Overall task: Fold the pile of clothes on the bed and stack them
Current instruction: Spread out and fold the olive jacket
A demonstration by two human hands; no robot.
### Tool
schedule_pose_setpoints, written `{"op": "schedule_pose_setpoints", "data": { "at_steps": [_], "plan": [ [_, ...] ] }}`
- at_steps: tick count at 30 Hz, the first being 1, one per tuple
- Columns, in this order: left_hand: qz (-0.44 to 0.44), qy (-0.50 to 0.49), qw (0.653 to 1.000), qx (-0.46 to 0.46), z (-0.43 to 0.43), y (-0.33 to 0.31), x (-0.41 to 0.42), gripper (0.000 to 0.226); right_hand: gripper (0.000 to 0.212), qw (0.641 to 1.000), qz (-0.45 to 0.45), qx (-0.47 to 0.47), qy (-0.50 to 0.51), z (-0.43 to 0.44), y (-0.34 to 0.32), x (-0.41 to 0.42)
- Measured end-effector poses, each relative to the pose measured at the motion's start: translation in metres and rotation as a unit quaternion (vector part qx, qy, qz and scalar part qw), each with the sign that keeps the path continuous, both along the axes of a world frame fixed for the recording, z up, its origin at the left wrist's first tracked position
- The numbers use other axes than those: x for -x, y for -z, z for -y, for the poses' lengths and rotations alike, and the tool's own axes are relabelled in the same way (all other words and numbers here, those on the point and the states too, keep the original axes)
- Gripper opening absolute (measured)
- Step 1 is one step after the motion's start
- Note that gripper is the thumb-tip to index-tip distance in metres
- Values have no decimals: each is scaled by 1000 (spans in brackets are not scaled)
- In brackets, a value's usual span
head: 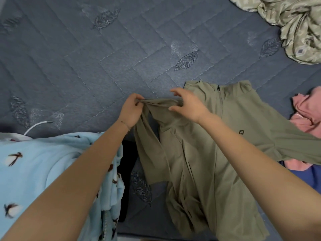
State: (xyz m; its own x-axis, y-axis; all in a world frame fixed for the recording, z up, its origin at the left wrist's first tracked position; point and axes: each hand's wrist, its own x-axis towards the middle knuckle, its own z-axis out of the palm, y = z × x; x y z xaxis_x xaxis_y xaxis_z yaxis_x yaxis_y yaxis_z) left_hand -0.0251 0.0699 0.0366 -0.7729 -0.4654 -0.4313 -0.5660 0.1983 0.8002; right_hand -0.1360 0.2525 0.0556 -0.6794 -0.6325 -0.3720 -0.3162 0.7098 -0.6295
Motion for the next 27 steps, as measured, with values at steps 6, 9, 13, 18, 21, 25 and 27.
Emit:
{"op": "schedule_pose_setpoints", "data": {
  "at_steps": [6,9,13,18,21,25,27],
  "plan": [
    [-23,54,997,-55,15,-21,14,16,22,999,-20,10,-26,38,-9,-14],
    [12,154,988,-10,40,-31,16,11,42,997,6,68,19,48,-13,-13],
    [110,277,950,97,81,-42,16,14,29,984,105,133,64,64,-25,-14],
    [168,260,928,207,119,-45,7,14,19,957,158,214,113,87,-43,-20],
    [174,192,940,220,143,-41,-4,25,19,944,176,239,143,96,-47,-21],
    [173,101,956,216,174,-42,-13,36,15,945,174,230,152,100,-44,-21],
    [159,49,961,220,189,-44,-20,38,20,946,167,221,166,102,-41,-22]
  ]
}}
